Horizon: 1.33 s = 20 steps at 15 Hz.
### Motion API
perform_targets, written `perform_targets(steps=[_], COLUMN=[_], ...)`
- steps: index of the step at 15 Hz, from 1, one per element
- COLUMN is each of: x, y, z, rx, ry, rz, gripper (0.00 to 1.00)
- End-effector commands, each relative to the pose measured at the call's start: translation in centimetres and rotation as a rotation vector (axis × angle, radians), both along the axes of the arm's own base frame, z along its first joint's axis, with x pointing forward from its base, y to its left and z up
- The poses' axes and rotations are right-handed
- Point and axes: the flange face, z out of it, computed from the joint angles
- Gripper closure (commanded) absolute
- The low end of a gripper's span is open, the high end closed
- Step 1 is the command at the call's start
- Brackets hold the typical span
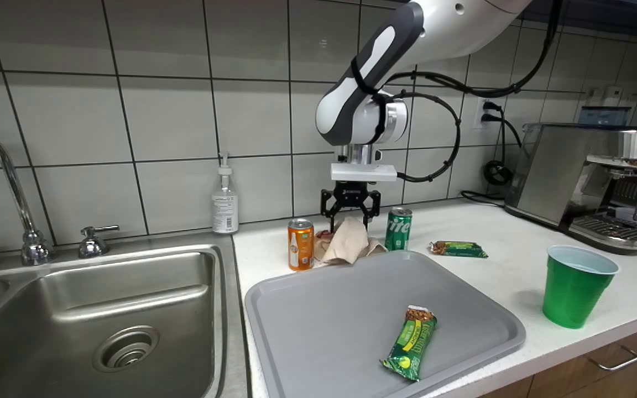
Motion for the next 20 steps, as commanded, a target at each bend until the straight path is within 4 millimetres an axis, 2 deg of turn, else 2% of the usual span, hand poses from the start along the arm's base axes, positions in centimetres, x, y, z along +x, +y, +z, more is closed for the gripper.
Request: perform_targets(steps=[1,12,20], x=[0.0,-1.1,-3.4], y=[0.0,-2.0,-5.2], z=[1.8,6.7,7.9], rx=[0.006,-0.005,-0.015], ry=[0.004,0.017,0.071], rz=[-0.004,0.01,-0.04], gripper=[0.0,0.0,0.0])
